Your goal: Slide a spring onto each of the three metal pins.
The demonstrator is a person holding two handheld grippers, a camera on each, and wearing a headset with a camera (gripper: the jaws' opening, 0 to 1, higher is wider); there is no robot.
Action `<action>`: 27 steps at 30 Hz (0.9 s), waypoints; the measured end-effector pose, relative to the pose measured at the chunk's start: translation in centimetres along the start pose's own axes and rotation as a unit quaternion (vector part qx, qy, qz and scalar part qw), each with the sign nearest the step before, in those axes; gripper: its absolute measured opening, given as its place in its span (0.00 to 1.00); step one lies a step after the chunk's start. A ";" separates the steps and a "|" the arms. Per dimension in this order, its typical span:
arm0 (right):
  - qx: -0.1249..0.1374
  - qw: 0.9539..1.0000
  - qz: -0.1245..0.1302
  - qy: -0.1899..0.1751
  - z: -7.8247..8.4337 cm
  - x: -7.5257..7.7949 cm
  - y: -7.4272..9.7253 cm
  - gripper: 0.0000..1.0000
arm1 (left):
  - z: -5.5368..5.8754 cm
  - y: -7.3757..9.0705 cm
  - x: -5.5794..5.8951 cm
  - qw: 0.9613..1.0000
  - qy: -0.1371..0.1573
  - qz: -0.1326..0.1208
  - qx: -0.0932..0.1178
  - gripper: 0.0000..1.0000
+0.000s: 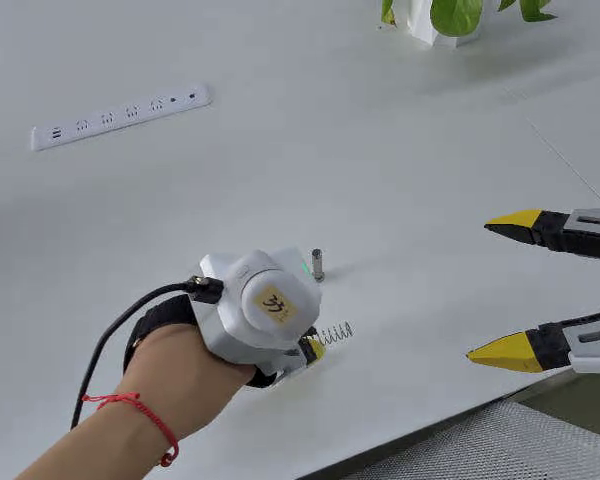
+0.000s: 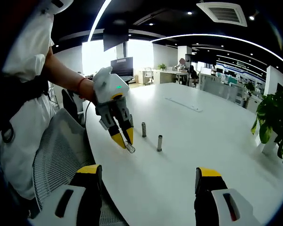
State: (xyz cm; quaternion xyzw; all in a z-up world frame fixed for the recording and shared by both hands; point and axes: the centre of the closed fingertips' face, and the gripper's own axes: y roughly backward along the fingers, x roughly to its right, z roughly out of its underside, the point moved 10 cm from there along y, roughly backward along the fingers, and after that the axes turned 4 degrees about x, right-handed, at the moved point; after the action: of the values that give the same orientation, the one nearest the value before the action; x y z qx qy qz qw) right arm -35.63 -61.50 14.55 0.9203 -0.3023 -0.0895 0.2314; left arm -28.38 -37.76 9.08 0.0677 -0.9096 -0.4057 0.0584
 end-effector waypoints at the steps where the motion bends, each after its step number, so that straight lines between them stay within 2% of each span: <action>1: 0.001 1.000 -0.003 0.003 -0.2 -0.1 -0.1 0.80 | -0.1 0.3 0.0 1.000 0.003 -0.001 0.007 0.07; 2: 0.002 1.000 -0.006 0.005 -0.6 -0.1 -0.2 0.80 | -0.3 0.7 0.1 1.000 0.009 -0.004 0.021 0.07; 6: 0.006 1.000 -0.017 0.013 -1.8 -0.3 -0.5 0.77 | -0.8 2.0 0.2 0.998 0.019 -0.010 0.053 0.07; 7: 0.008 1.000 -0.023 0.017 -2.3 -0.5 -0.6 0.76 | -1.1 2.6 0.3 0.997 0.022 -0.012 0.068 0.07; 11: 0.010 0.999 -0.038 0.025 -3.9 -0.7 -0.9 0.72 | -1.4 4.1 0.5 0.994 0.033 -0.021 0.102 0.07; 14: 0.016 0.998 -0.052 0.033 -5.5 -0.9 -1.3 0.69 | -1.7 5.5 0.8 0.990 0.040 -0.024 0.137 0.07; 19: 0.022 0.996 -0.080 0.039 -7.9 -1.5 -2.3 0.59 | -1.8 7.2 1.4 0.982 0.050 -0.029 0.178 0.07; 21: 0.021 0.995 -0.091 0.040 -8.5 -1.7 -2.7 0.56 | -1.8 7.7 1.6 0.981 0.052 -0.033 0.185 0.07; 27: 0.011 0.988 -0.140 0.064 -10.9 -2.9 -4.7 0.43 | -1.6 9.1 2.3 0.973 0.060 -0.037 0.222 0.07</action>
State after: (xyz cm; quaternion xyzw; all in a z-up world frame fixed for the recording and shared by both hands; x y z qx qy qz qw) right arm -32.23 -52.44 21.90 0.9599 -0.1564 -0.0580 0.2253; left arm -31.09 -33.31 17.11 0.1363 -0.9687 -0.1910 0.0815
